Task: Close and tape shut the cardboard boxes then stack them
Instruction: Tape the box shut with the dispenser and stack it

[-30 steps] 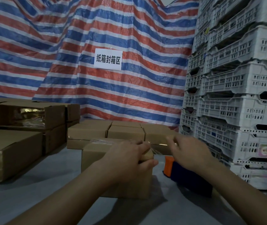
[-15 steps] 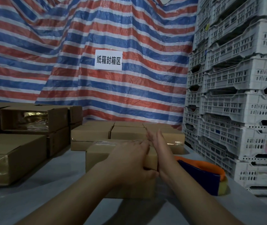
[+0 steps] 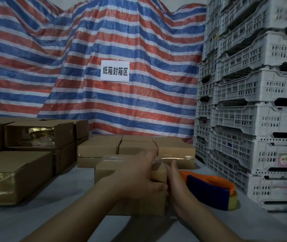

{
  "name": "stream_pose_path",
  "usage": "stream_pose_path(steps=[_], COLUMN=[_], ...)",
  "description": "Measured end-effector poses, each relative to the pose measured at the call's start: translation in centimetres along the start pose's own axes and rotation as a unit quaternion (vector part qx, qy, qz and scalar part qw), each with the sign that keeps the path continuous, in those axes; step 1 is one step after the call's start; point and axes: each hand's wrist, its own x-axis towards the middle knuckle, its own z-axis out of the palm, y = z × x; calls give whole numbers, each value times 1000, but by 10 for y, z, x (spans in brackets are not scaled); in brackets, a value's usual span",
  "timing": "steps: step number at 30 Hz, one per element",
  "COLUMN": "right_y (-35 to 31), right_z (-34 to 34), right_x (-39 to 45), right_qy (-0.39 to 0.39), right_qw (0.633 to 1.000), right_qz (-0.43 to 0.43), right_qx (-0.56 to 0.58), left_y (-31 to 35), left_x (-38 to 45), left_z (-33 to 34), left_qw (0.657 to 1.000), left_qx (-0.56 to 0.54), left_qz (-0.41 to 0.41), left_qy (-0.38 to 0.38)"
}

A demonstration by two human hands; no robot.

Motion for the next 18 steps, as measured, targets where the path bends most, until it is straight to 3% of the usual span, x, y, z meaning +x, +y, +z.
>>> stream_pose_path(steps=[2, 6, 9, 12, 15, 18], right_y=[-2, 1, 9, 8, 7, 8], right_z=[-2, -7, -11, -9, -8, -4], right_x=[-5, -12, -17, -23, -26, -26], right_qy=[12, 40, 15, -38, -68, -62], right_qw=[999, 992, 981, 975, 961, 957], right_qz=[-22, -75, -141, -158, -175, -179], right_qx=[-25, -91, -129, -153, -204, -217], left_y=[-2, -21, -43, -57, -57, -59], left_x=[-7, -35, -63, -88, -95, -92], left_z=[-10, -24, -24, -14, -2, 4], left_qw=[995, 970, 937, 918, 893, 877], left_qx=[-88, -124, -164, -217, -337, -374], left_qz=[-8, -62, -155, -253, -257, -248], left_qy=[49, 200, 268, 213, 153, 169])
